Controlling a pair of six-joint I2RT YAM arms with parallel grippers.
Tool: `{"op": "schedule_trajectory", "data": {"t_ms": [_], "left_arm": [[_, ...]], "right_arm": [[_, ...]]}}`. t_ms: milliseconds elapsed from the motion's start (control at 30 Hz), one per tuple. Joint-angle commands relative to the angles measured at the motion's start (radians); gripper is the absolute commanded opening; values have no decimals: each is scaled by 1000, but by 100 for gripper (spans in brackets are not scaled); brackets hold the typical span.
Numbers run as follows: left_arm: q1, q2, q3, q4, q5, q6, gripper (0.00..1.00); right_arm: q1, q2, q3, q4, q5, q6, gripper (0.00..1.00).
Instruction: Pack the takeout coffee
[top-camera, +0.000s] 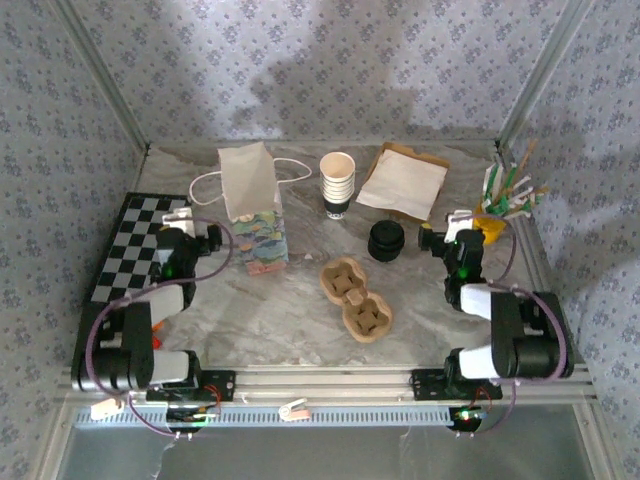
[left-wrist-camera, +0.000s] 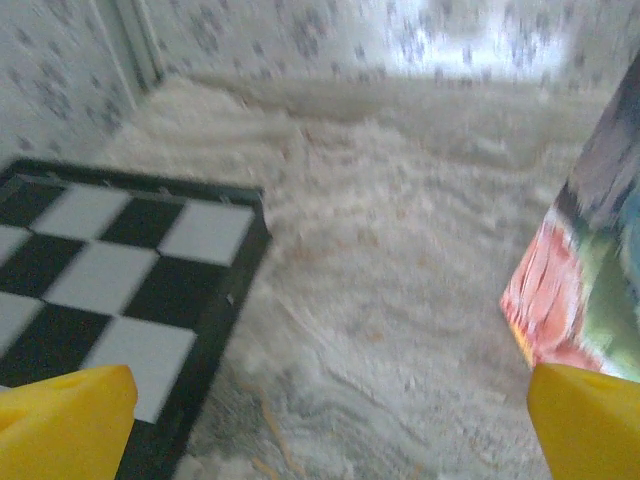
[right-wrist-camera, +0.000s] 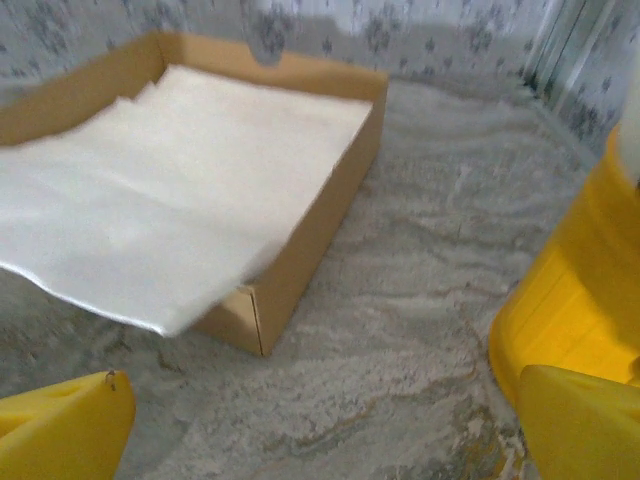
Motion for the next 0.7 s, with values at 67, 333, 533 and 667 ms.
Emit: {"op": "schedule_trajectory", "data": {"t_ms": [67, 333, 533, 667], "left_arm": [[7, -177, -4, -227, -82, -95, 100], [8, -418, 82, -633, -121, -394, 100], [10, -571, 76, -791, -97, -531, 100], [6, -616, 137, -961, 19, -533, 100]], "right_arm": [[1, -172, 22, -218, 51, 76, 99], [-35, -301, 200, -725, 84, 386, 100], [-118, -326, 184, -723, -27, 497, 100], [-102, -325, 245, -841, -56, 512, 100]]}}
